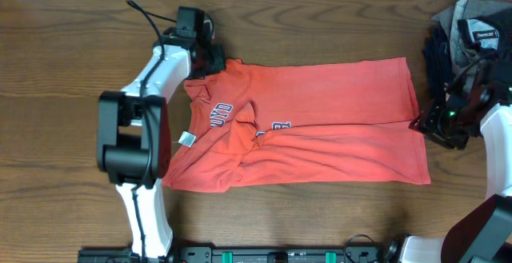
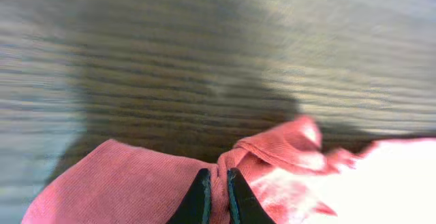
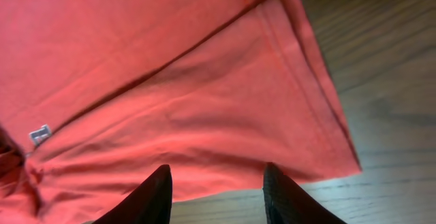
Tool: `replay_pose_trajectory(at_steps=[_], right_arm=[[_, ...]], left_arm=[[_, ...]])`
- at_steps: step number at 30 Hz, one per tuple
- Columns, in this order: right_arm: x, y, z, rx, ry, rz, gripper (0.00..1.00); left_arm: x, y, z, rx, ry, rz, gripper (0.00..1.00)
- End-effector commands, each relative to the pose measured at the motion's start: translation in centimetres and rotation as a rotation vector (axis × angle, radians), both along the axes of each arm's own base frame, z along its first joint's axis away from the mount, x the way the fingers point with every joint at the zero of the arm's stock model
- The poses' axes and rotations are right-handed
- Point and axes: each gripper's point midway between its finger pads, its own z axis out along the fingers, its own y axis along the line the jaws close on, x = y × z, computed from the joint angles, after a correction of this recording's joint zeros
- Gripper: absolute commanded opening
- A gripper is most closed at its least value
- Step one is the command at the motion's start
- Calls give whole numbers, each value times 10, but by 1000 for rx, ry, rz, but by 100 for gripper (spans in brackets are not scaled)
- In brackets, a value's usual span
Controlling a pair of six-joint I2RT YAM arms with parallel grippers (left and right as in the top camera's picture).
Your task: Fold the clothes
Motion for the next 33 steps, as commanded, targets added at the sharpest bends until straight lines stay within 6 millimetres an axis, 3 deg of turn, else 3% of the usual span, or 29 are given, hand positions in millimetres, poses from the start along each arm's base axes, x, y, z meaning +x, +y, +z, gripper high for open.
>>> replay_pose_trajectory(at_steps=[1,5,9,16,24,31,33], right_arm=[[11,1,-3,-81,-12,68,47],[47,6,-11,-132,-98,125,55],[103,7,-21,-180,-256,155,60],[172,-15,-56,-265,-410,74,62],[207,-20,-103,-275,-488,58,67],[224,-17,-114,-282,-547,59,68],[225,-16,-115,-277,-551,50,64]], left_arm=[[2,1,52,-35,-80,17,6],[-12,1,53,-30,-31,16,6],[-27,3,44,-19,40,17,6],[-39,4,39,-12,90,18,6],[-48,5,34,-6,128,18,6],[-52,6,29,-1,142,19,6],[-52,7,28,0,146,19,6]])
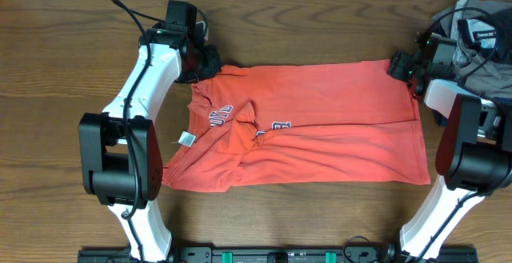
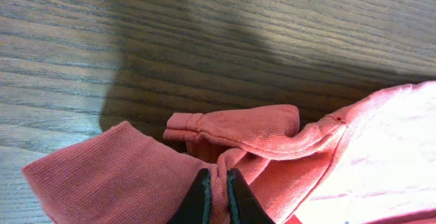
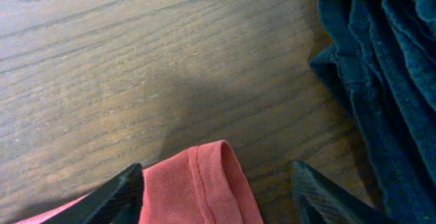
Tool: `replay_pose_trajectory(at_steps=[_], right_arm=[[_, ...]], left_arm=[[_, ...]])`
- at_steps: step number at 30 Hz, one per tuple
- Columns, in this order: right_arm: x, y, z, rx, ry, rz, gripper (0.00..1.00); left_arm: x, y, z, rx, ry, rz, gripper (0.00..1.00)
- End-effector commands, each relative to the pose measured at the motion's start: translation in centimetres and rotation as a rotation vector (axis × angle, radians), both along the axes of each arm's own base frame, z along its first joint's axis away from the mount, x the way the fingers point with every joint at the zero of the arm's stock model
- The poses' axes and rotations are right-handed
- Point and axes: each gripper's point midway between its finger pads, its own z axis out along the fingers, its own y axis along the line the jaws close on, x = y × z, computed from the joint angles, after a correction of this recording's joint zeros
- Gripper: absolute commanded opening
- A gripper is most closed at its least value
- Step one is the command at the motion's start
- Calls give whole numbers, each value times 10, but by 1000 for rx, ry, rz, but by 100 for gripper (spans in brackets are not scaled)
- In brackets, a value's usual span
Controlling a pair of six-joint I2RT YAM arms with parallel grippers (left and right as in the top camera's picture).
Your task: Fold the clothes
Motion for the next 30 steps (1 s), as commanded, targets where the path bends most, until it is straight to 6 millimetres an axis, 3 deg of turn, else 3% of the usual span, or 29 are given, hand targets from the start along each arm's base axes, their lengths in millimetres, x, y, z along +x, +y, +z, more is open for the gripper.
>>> replay_pose_trajectory(at_steps=[1,3,6,8,13,17,23,27,30], right_arm=[[0,14,-15,25,27,5,59],[0,16,-15,24,28,9,44],[0,16,-15,27,29,6,13],[-2,16,-17,29,38,6,3],[-6,16,-21,34,63,3,1],[-16,9,-10,57,89,-35,1],[-38,-13,50,43,83,-91,1],[-75,-23,94,32,125,-143,1],[-112,-31,112,0,200,-199,1]], left_arm=[[-6,2,-8,7,29,7,6],[-6,2,-8,7,29,7,6],[-7,2,-8,8,33,7,6],[-8,2,-9,8,37,7,6],[-9,2,-9,9,41,7,6],[-16,3,-7,11,66,7,6],[-34,6,17,14,80,8,6],[-58,9,31,21,130,8,6],[-84,13,34,34,224,7,6]])
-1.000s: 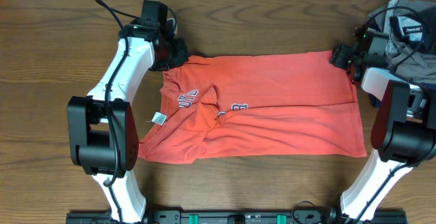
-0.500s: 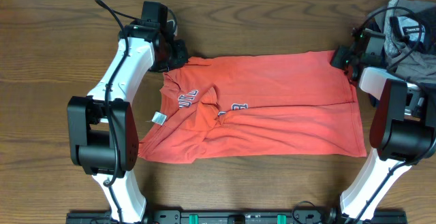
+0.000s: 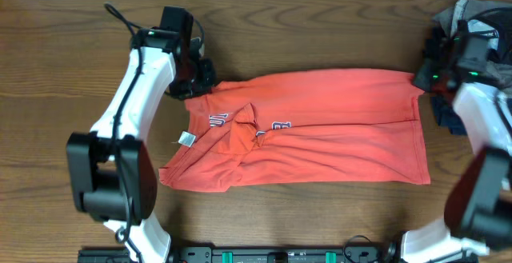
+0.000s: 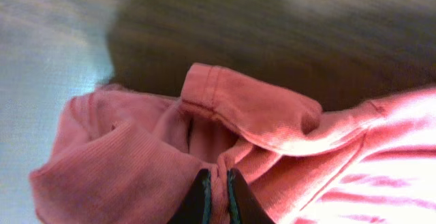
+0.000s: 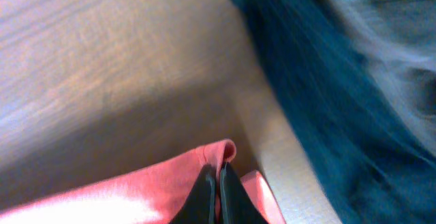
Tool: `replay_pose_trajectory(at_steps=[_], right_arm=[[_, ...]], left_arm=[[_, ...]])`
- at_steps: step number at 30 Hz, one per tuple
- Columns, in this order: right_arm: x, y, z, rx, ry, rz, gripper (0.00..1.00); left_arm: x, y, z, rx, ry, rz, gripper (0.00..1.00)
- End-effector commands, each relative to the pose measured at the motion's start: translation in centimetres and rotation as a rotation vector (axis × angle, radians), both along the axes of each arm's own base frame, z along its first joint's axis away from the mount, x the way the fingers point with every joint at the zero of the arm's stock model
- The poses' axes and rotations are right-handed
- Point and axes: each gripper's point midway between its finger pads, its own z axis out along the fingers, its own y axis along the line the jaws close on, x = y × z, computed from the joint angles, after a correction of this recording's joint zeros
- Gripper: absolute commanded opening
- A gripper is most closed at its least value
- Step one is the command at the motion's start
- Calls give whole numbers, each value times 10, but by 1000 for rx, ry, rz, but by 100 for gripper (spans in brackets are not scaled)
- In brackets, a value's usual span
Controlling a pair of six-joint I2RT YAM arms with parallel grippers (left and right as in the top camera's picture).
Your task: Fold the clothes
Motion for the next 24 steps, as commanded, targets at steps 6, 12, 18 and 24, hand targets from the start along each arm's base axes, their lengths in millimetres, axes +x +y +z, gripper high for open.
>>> replay_pose_trajectory(at_steps=[6,12,18,24], right_arm=[[-97,-22,24,-105,263,-134,1],[-132,-16,10,-91,420,-132,1],[-143,-12,8,-81,466,-127,1],[-156,-16,8,-113,523,-138,1]], left_arm=[[-65,10,8,39,241,5,6],[-91,13,9,53,342,-22,6],[-94,15,-12,61,347,-22,6],[-100,16,-34,61,350,-22,9]])
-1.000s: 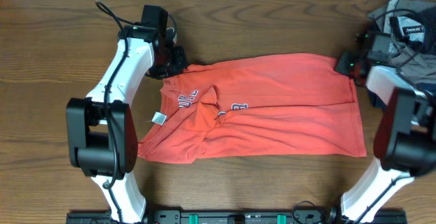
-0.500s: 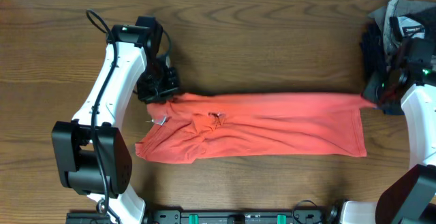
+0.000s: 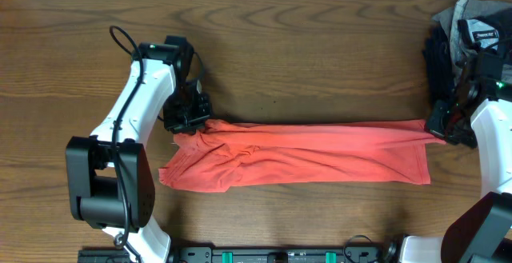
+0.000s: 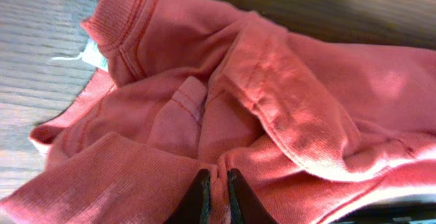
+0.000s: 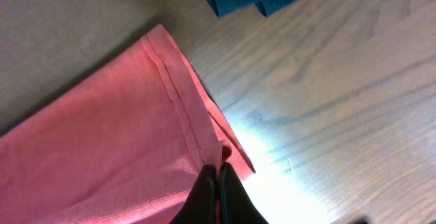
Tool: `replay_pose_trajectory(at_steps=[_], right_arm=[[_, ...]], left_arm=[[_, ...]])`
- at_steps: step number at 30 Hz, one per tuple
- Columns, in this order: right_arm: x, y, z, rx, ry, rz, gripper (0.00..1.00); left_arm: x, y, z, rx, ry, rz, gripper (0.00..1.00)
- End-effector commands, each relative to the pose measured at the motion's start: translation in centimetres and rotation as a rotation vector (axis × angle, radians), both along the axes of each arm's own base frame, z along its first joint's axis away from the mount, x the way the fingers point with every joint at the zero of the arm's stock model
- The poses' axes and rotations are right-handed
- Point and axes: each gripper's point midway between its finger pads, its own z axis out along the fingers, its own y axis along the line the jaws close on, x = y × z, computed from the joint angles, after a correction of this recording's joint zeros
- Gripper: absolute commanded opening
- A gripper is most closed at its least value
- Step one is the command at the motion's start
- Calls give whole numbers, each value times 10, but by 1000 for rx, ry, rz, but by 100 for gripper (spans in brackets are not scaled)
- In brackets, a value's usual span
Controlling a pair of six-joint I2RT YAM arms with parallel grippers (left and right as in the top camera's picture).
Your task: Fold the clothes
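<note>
An orange-red T-shirt (image 3: 304, 153) lies on the wooden table (image 3: 320, 47) as a long narrow band, its far edge carried toward the near one. My left gripper (image 3: 190, 123) is shut on bunched fabric at the shirt's left end, collar side (image 4: 218, 176). At the right end my right gripper (image 3: 442, 129) is shut on the hem corner (image 5: 215, 164). In the left wrist view the ribbed collar (image 4: 126, 30) and a white tag (image 4: 95, 57) show among the folds.
A heap of dark blue and grey clothes (image 3: 468, 31) sits at the table's far right corner, close behind my right arm. Blue cloth from it shows in the right wrist view. Bare wood lies beyond the shirt.
Both grippers have moved toward the near edge with the shirt's far edge in them. The shirt, spread wide before, now lies as a narrow band.
First the shirt lay spread, my left gripper shut on its collar corner and my right gripper open by the near right hem. Then the right gripper was open at the far right corner. Later it was shut there. Now both held corners sit over the near half.
</note>
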Motion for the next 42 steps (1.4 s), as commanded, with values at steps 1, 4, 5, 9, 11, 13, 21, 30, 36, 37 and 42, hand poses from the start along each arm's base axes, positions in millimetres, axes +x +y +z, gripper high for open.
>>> replay_pose_trajectory(at_steps=[1,4,5,9,11,13,21,30,36,37,42], right_arm=[[-12,-13,-1,-65,55,-24,1],[-18,-18,0,-86,78,-34,1],[-20,-19,0,-85,82,-38,1],[-29,-26,-1,-81,102,-72,8],[-32,-30,-1,-78,107,-88,9],[-34,-30,-1,-64,105,-99,9],[-29,-15,-5,33,75,-92,18],[-32,1,-10,116,84,-57,26],[-35,11,-19,165,92,-32,26],[-36,14,-22,180,94,-16,29],[-48,20,-46,196,121,-11,46]], left_arm=[[-12,4,-9,17,38,-16,9],[-29,6,-10,25,104,-16,10],[-34,7,-9,28,127,-17,15],[-57,10,-1,38,225,-25,45],[-65,11,3,36,258,-42,47],[-68,11,5,36,272,-48,47],[-47,3,-3,2,182,-11,47],[-32,-24,-3,-114,116,-13,44],[-35,-41,-8,-96,95,-80,35],[-34,-41,-12,-69,89,-75,35],[-37,-33,-41,59,71,-5,35]])
